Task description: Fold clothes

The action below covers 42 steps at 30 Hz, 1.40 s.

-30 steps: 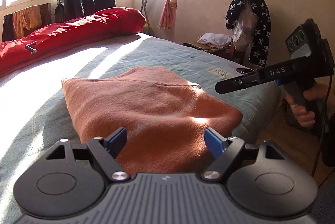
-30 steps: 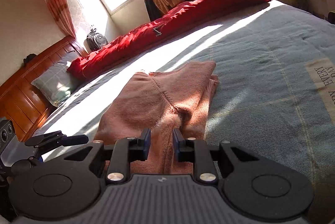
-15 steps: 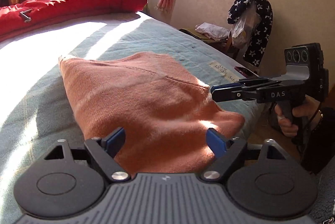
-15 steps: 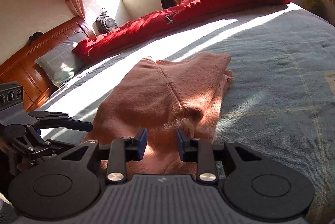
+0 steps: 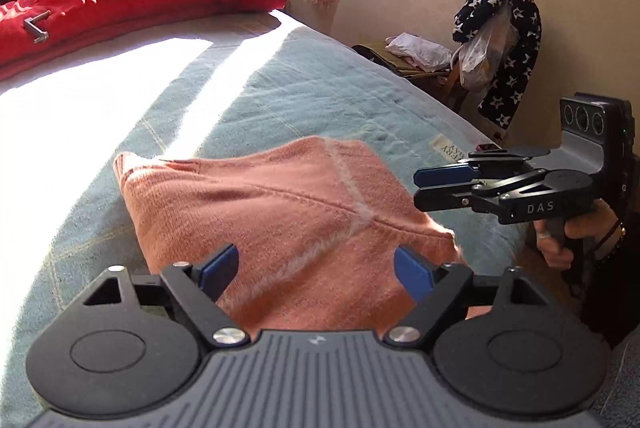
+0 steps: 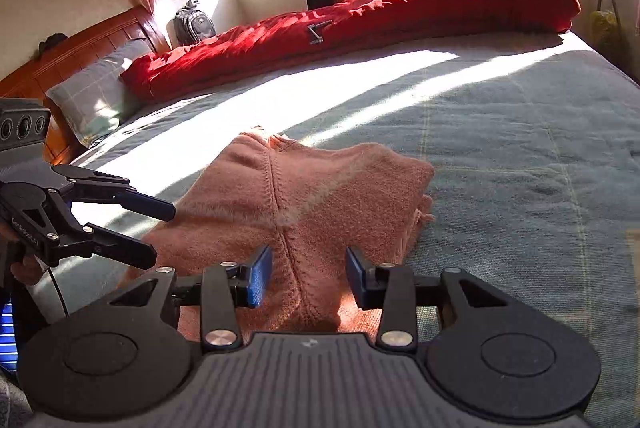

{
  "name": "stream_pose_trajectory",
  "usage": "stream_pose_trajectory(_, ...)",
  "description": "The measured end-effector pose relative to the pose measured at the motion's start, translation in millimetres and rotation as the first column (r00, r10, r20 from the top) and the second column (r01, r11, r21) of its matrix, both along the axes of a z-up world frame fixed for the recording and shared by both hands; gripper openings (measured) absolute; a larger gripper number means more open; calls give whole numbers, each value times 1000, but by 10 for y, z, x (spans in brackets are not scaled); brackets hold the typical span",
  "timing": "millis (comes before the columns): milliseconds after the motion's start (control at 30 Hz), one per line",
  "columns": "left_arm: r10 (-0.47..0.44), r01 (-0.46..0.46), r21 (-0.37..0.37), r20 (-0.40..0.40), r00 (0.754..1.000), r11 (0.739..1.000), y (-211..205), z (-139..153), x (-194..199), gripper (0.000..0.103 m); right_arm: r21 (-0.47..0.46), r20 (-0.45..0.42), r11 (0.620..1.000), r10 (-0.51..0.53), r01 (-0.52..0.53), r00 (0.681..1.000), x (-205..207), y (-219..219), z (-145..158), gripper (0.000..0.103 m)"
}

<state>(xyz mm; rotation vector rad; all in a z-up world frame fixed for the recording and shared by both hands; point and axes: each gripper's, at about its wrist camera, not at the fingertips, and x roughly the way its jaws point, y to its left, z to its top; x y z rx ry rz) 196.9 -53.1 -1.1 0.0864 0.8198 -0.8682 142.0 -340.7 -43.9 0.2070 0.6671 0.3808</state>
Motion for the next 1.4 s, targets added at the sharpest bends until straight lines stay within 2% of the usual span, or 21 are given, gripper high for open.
stream_pose_trajectory(100,32,-32,8,-29,999,999,11,-85,135,85,24,30,1000,-9,8,1000,205,-11,161,50)
stream_pose_trajectory(200,65,-64,16,-59,996,998,21,-169,271,85,12,35,999,40,-41,999,447,34,256,50)
stream_pose_trajectory(367,119,-116,32,-106,987,993,39,-310,496,85,-65,-19,981,184,-185,983,1030,191,462,40)
stream_pose_trajectory(433,145,-144,27,-79,986,989,124,-254,436,85,-87,-52,961,258,-262,965,1310,310,509,41)
stream_pose_trajectory(533,204,-204,17,-22,979,979,308,-160,240,85,-120,-107,923,354,-365,929,1718,553,442,41)
stream_pose_trajectory(667,272,-273,-29,-52,961,961,546,-186,52,85,-155,-206,869,437,-470,875,2126,885,127,41)
stream_pose_trajectory(767,297,-301,-42,-69,952,953,637,-214,20,85,-209,-258,835,454,-508,853,2271,1045,-118,41)
stream_pose_trajectory(867,306,-309,-39,-65,950,950,661,-227,28,85,-183,-273,839,458,-513,846,2313,1076,-235,40)
stream_pose_trajectory(900,309,-312,-38,-64,949,949,669,-231,31,85,-175,-281,842,454,-510,846,2317,1083,-257,36)
stream_pose_trajectory(933,312,-315,-37,-63,948,949,677,-236,34,85,-168,-284,850,444,-499,850,2306,1083,-260,23)
stream_pose_trajectory(1000,318,-320,-34,-60,946,947,693,-245,40,85,-184,-251,868,411,-460,876,2248,1053,-183,13)
stream_pose_trajectory(1067,321,-323,-31,-58,945,946,695,-253,52,85,-164,-217,900,367,-404,905,2236,954,-92,12)
stream_pose_trajectory(1167,315,-316,-19,-52,948,949,632,-261,101,85,-122,-247,940,281,-318,927,2343,832,-163,12)
stream_pose_trajectory(1233,310,-311,-13,-48,950,950,600,-265,125,85,-166,-282,948,220,-273,934,2396,830,-277,12)
stream_pose_trajectory(1333,301,-301,-5,-39,953,954,603,-268,115,85,-135,-292,961,195,-242,936,2396,746,-282,14)
stream_pose_trajectory(1400,301,-301,1,-35,953,954,611,-276,108,86,-109,-262,961,218,-253,940,2336,750,-146,15)
